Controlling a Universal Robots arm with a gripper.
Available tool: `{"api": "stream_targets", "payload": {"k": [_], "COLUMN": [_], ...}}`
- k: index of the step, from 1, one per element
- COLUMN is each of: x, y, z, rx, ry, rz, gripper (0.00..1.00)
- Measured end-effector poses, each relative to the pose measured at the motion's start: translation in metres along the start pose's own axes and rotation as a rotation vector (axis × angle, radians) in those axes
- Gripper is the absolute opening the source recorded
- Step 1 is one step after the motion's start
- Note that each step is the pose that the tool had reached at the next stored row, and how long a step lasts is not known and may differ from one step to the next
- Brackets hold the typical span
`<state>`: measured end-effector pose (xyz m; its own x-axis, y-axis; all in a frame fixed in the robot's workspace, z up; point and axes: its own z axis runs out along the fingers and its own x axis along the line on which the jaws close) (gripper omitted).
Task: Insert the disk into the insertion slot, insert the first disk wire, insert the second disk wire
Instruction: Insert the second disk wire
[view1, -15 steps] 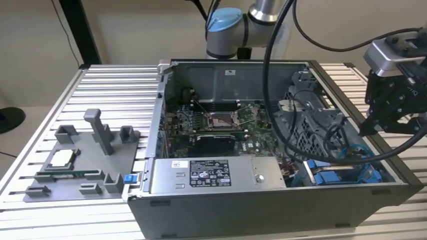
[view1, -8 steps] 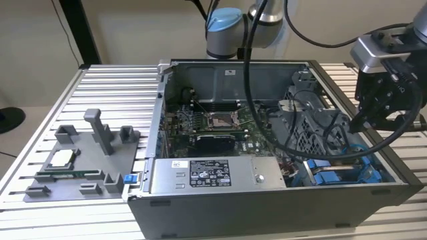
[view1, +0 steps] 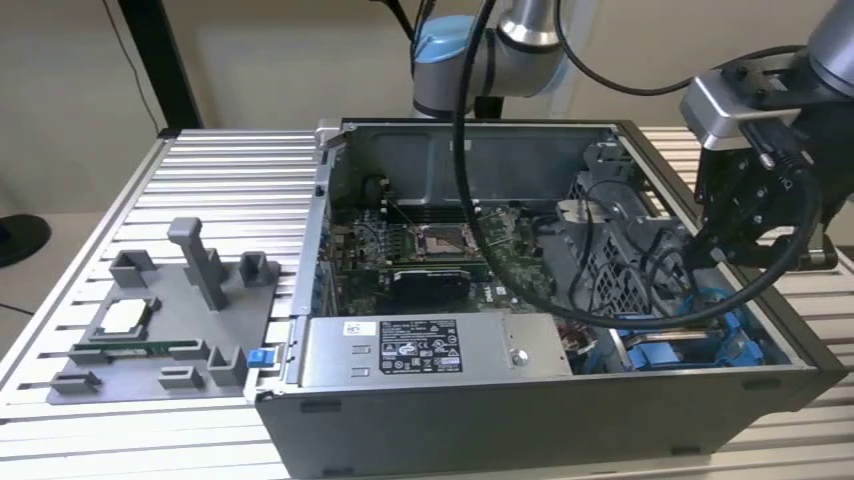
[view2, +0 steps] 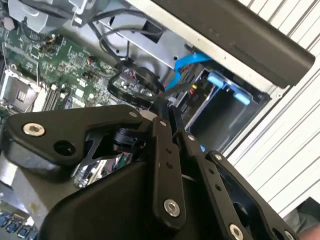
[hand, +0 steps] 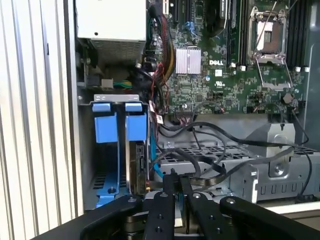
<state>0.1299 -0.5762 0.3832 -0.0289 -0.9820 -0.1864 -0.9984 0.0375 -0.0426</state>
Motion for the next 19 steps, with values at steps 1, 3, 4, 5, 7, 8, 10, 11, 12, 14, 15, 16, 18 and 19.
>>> {"api": "stream_targets", "payload": {"k": [1,3,4,5,7,8,10,11,12,14,15,16,18,19], "x": [0.0025,0.0084,0.0115,0.0144,0.0205,0.0233,0.0289,0.0312,0.0328,0.0337,0.0337,0.0337,0.0337,0.0338], "y": [0.0023,0.0061,0.008,0.0098,0.0132,0.0143,0.0163,0.0169,0.0171,0.0171,0.0171,0.0172,0.0172,0.0175], "z": [-0.0002,-0.0005,-0.0006,-0.0006,-0.0008,-0.0008,-0.0006,-0.0006,-0.0004,-0.0002,-0.0002,-0.0002,-0.0003,0.0], "rx": [0.0,0.0,0.0,0.0,0.0,0.0,0.0,0.0,-0.0001,-0.0005,-0.0006,-0.0006,-0.0006,0.0019], "ry": [-0.0001,-0.0001,0.0,-0.0002,-0.0002,-0.0002,-0.0001,0.0,0.0,-0.0002,-0.0002,-0.0001,0.0,0.0], "rz": [0.0,0.0,0.0,0.0,0.0,0.0,0.0,0.0,0.0,0.0,0.0,0.0,0.0,0.0], "gripper": [0.0,0.0,0.0,0.0,0.0,0.0,0.0,0.0,0.0,0.0,0.0,0.0,0.0,0.0]}}
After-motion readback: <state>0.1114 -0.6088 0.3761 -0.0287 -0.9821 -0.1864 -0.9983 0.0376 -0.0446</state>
